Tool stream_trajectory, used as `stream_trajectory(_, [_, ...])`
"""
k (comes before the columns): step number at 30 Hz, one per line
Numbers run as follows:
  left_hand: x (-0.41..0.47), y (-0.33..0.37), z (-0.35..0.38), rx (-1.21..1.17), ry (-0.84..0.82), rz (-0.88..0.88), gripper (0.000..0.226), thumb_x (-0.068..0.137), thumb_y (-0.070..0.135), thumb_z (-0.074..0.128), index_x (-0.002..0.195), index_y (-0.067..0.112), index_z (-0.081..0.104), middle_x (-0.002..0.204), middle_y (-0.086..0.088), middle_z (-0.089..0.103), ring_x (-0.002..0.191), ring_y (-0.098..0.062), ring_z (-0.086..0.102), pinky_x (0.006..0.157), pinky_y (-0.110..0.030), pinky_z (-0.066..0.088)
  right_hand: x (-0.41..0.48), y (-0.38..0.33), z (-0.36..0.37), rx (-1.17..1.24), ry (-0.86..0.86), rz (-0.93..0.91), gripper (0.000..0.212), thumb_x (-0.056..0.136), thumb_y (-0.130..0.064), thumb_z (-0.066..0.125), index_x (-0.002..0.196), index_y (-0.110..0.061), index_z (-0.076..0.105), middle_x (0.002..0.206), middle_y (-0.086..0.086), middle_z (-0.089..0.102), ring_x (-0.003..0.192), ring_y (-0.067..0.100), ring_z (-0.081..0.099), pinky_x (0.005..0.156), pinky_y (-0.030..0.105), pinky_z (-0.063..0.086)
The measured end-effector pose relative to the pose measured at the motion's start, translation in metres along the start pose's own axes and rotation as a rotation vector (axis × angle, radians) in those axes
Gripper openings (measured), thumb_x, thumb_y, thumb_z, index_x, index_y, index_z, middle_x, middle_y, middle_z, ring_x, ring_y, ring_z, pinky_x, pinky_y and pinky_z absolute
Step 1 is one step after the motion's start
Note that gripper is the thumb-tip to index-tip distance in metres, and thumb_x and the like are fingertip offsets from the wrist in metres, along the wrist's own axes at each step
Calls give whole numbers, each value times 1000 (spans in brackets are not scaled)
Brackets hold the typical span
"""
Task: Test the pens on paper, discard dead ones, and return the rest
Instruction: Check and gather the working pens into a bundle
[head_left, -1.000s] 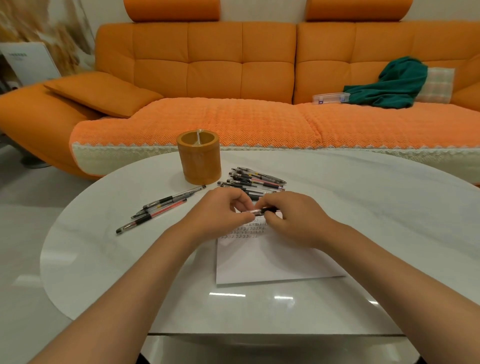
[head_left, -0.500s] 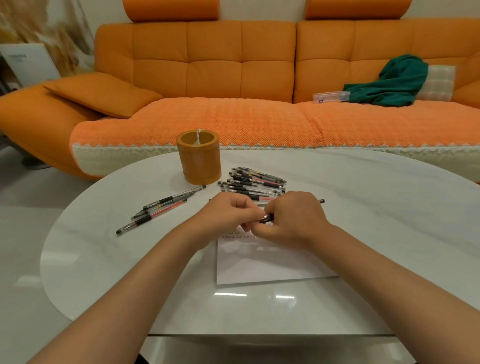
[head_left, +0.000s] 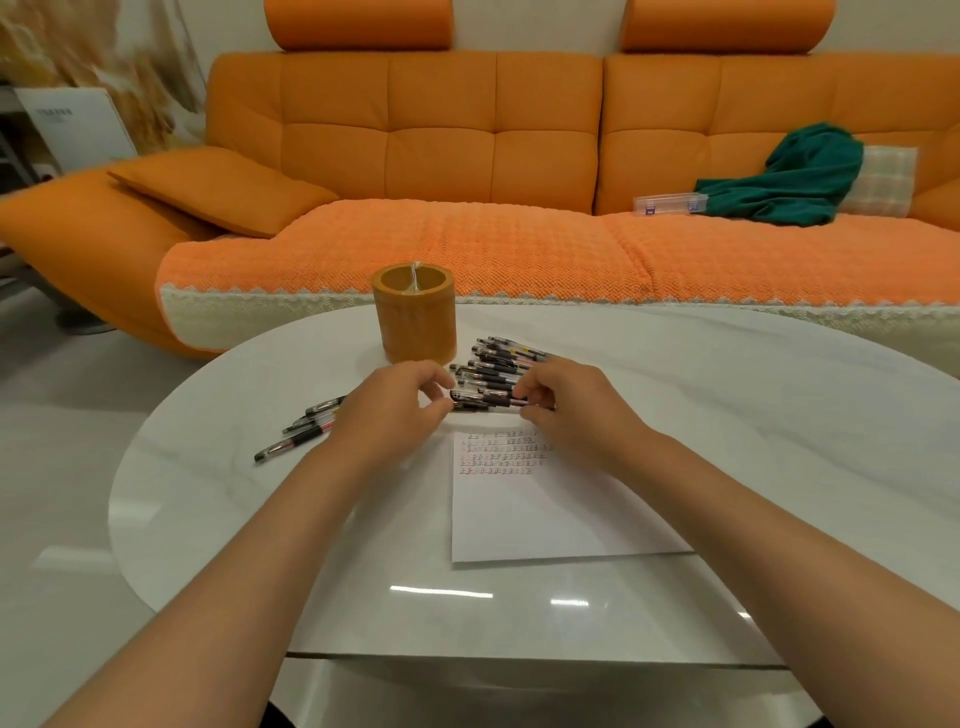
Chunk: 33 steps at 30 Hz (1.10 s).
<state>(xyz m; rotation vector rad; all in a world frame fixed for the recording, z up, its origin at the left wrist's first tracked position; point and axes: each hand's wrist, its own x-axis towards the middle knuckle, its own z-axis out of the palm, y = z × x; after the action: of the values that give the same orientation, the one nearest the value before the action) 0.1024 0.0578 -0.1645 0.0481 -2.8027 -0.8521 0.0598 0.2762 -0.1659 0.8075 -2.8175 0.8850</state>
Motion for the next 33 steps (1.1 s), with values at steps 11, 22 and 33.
stream_trajectory(11, [-7, -52, -19, 454, 65, -58, 27, 100, 26, 51, 123, 26, 65, 119, -3, 58, 111, -24, 48, 90, -36, 43, 11, -3, 16, -342, 47, -56, 14, 91, -34, 67, 103, -31, 73, 99, -11, 65, 97, 13, 59, 80, 29, 42])
stream_trajectory(22, [-4, -52, -19, 331, 5, -143, 26, 97, 10, 57, 115, 24, 69, 109, -3, 61, 102, -24, 56, 90, -40, 52, 16, -12, 27, -366, 113, -59, 12, 91, -32, 65, 100, -28, 71, 97, -6, 65, 95, 20, 60, 81, 34, 42])
stream_trajectory(33, [-13, -3, -18, 98, -83, 116, 13, 98, 25, 62, 107, 27, 71, 104, 8, 62, 88, -9, 57, 80, -28, 49, 5, -45, 22, -71, -48, -146, 34, 95, -30, 63, 129, -31, 62, 119, -11, 63, 90, 7, 57, 80, 32, 51])
